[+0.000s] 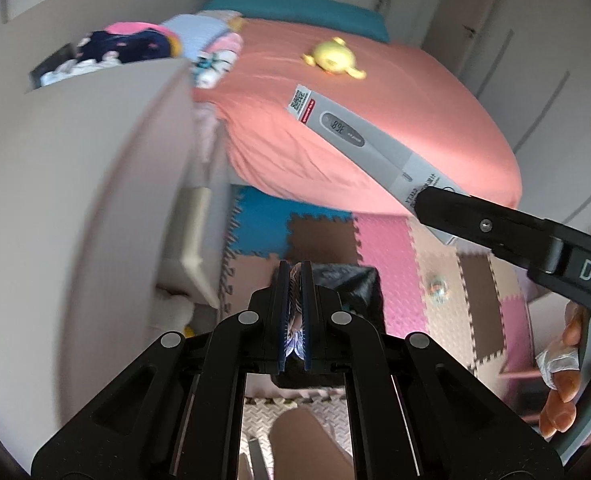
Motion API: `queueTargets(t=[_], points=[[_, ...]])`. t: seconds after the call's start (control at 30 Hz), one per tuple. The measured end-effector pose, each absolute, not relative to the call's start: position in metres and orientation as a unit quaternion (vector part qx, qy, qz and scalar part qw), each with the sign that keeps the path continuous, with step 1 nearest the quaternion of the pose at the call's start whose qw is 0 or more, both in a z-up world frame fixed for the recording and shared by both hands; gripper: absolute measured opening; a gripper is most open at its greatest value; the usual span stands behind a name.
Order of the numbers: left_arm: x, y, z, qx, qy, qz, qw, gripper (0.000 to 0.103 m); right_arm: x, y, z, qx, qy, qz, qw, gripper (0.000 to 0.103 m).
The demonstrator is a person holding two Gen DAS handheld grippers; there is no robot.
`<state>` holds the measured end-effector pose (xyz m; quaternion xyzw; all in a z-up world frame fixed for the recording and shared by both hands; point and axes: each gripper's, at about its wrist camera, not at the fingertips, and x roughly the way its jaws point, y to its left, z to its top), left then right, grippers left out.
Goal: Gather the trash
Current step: 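Carry the hair tie and white box over the bin and release both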
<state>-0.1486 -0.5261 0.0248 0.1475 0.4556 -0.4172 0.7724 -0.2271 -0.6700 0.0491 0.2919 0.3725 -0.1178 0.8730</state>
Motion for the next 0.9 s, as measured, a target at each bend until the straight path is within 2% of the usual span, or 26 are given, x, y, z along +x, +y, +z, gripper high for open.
queueTargets(t=[0.4, 0.43, 0.47, 0.5, 0.53, 0.6, 0.9], points=[[-0.221, -0.579, -0.020, 0.210, 0.476, -0.463, 0.717, 0.005, -0.302, -0.718, -0.013, 0.347, 0.400, -0.183, 0.829, 0.028], [-0.227, -0.582, -0.023, 0.223, 0.475, -0.467, 0.712, 0.012, -0.303, -0.722, -0.019, 0.353, 0.410, -0.195, 0.818, 0.039], [-0.231, -0.583, -0.025, 0.232, 0.474, -0.466, 0.710, 0.051, -0.306, -0.724, -0.023, 0.359, 0.412, -0.203, 0.812, 0.061], [-0.232, -0.584, -0.026, 0.238, 0.472, -0.464, 0.710, 0.084, -0.307, -0.727, -0.027, 0.367, 0.411, -0.209, 0.808, 0.096], [-0.235, -0.583, -0.026, 0.239, 0.461, -0.463, 0.718, 0.096, -0.309, -0.730, -0.030, 0.367, 0.404, -0.216, 0.810, 0.101], [-0.238, -0.582, -0.028, 0.246, 0.444, -0.461, 0.728, 0.097, -0.309, -0.734, -0.034, 0.364, 0.404, -0.225, 0.808, 0.101], [-0.225, -0.578, -0.030, 0.234, 0.458, -0.455, 0.727, 0.097, -0.304, -0.736, -0.039, 0.354, 0.405, -0.227, 0.812, 0.101]])
